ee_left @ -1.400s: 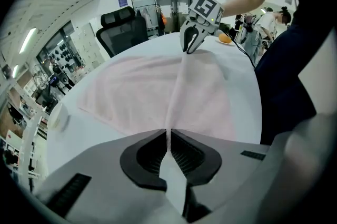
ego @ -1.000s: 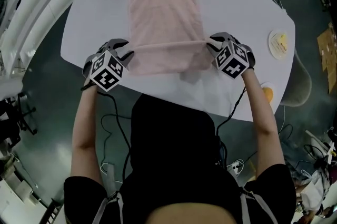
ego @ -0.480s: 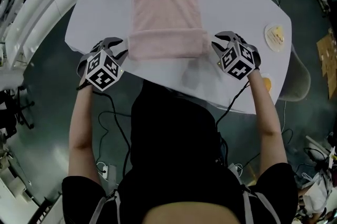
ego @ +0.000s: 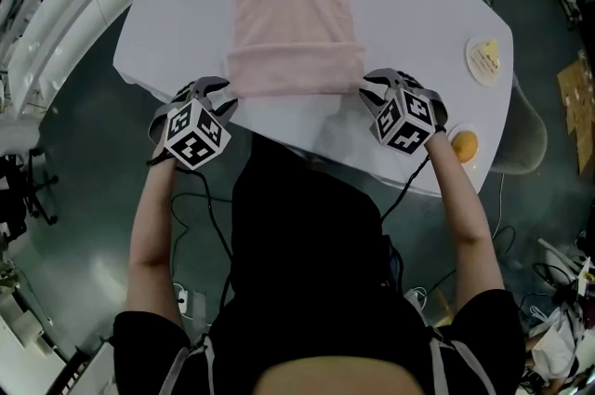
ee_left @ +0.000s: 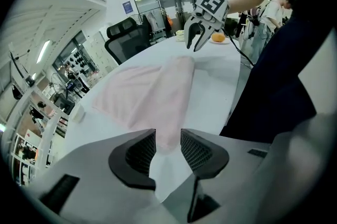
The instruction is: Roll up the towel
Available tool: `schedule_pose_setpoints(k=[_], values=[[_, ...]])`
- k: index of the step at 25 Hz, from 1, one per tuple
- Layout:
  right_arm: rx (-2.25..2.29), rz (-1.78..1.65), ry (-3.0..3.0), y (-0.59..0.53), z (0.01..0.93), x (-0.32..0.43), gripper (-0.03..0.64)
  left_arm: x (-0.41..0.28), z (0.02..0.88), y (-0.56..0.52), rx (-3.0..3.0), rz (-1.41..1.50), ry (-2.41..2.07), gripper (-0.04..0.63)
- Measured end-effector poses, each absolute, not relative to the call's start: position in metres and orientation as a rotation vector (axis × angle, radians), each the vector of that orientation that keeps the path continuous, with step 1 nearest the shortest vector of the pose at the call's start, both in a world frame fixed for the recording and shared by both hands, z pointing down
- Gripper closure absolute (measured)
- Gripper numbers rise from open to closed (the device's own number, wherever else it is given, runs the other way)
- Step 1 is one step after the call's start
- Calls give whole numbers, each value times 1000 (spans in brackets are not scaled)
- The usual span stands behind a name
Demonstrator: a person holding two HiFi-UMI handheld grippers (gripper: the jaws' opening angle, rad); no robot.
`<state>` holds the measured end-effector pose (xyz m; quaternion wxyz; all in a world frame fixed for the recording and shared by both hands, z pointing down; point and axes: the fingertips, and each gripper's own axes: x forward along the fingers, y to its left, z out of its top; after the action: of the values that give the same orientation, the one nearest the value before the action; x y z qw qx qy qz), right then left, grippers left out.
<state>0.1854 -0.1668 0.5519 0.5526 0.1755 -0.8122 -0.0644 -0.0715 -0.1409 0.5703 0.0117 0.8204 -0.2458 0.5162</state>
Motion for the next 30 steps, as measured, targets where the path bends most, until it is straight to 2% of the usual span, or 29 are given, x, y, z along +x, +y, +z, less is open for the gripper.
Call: schedule_pose_setpoints(k=[3, 4, 5, 15, 20, 22, 25, 30], values=[[373, -151, -1906, -160, 562, 179, 511, -69, 582, -139, 2550, 1656, -709, 445], [357, -143, -1901, -158, 566, 177, 489, -69, 586, -139, 2548, 1671, -689, 445], [341, -133, -1894, -156, 571, 176, 422, -68, 589, -139, 2548, 1680, -671, 445], [296, -70, -1823, -171, 604, 176, 420, -63, 616, -152, 2516, 1630, -498, 445], [318, -77, -1831, -184, 605, 181, 515, -63, 625, -153, 2523, 1739, -400, 451], [334, -77, -1839, -186, 604, 178, 557, -68, 625, -157, 2528, 1758, -414, 511], [352, -82, -1852, -185, 599, 177, 575, -74, 621, -158, 2535, 1757, -443, 558], [367, -112, -1873, -177, 586, 175, 588, -78, 606, -154, 2555, 1713, -509, 568]])
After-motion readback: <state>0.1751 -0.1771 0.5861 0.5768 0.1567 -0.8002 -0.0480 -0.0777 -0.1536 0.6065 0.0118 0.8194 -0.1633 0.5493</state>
